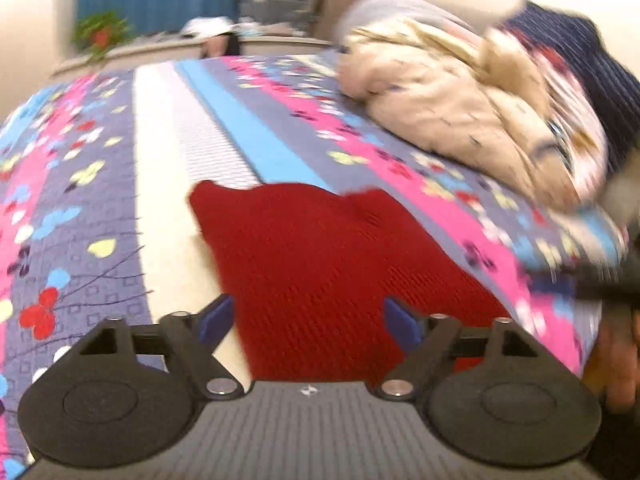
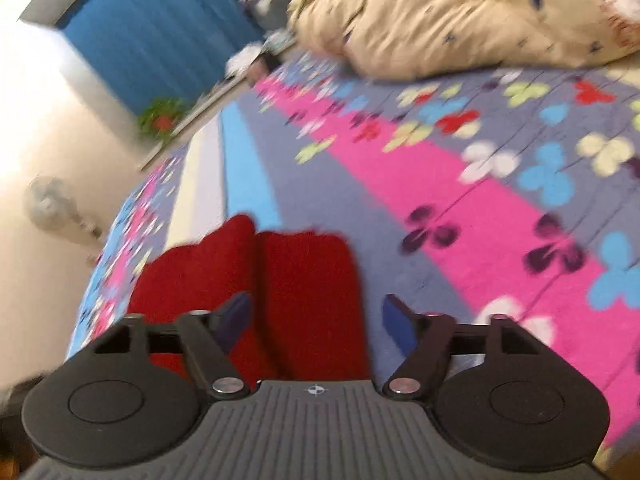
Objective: Fold small clothes
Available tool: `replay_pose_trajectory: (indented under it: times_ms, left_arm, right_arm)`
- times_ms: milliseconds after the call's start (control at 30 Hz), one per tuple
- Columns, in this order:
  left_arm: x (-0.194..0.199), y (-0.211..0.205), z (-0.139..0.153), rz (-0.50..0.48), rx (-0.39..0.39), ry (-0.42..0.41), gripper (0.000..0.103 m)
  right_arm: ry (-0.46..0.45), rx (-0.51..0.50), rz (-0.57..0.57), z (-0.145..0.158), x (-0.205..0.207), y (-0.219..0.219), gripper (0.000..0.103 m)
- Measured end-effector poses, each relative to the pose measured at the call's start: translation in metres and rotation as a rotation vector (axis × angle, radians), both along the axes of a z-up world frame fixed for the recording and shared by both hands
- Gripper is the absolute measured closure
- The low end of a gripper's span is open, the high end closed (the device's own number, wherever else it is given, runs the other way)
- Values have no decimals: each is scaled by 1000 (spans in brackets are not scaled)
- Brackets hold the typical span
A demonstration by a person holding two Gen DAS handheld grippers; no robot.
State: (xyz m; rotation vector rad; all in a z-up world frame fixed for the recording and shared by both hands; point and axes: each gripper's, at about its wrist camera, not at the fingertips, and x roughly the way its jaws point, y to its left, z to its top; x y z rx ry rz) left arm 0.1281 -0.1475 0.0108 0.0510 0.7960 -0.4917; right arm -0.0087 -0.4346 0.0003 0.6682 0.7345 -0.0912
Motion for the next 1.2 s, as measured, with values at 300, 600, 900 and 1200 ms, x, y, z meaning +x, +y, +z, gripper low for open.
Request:
replay_pose_trajectory:
  times_ms: [300,600,900,1200]
  left_arm:
    - [89,29,-62,156,-198,255,4]
    - [142,27,-120,160,-415,465,2]
    - [135,42,-51,91,-331,249,41]
    - [138,160,32,179,-281,59,44]
  right_arm:
    - [293,-105,230,-46,47,41,9]
    - [263,-17,219,-54,43,43,30]
    - [136,11,181,-38,56,62,69]
    - [-109,20,333,-9,89,151,71]
